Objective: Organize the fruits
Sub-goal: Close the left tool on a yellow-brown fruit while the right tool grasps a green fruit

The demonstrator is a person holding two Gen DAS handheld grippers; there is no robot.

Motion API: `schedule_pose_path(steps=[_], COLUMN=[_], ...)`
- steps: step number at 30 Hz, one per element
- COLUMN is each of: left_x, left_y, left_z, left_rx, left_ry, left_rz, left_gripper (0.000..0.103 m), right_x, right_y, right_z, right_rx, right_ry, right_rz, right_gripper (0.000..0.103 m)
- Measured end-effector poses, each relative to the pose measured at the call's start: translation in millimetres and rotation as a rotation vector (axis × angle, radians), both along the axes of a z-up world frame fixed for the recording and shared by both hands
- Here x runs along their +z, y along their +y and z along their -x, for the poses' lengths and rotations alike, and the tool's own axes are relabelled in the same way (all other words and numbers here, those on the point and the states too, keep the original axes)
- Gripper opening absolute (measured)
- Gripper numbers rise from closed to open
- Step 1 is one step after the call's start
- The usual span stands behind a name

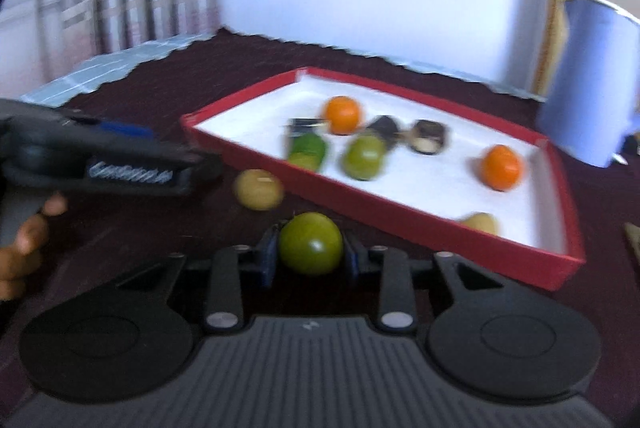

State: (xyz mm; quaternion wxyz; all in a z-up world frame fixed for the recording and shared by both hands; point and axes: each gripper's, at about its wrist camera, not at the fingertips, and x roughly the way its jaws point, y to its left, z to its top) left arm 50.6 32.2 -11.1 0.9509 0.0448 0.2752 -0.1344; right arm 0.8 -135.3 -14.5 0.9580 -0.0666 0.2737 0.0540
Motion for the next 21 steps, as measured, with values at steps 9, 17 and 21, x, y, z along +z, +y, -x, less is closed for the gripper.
schedule_pose_path(steps=[9,17,21], left_x=[-14,-20,-19], left_y=[-45,-45,-46], left_z=[-17,-25,-21], left_rx=[-0.07,-0.043,-0.07], left_ry=[0.031,0.052,0.058], left_rz=[-0.099,-0.091,-0.067], left_gripper=[0.071,0.068,0.04], right_x=[-2,-5,-5], right_y=[-44,-47,-46], right_z=[6,4,5], right_rx=[-0.117,-0.126,-0.13], right_ry=[-0.021,-0.014,-0.015], right_rz=[-0.061,-0.076,-0.069], right_gripper=[0.031,0.031,0.032])
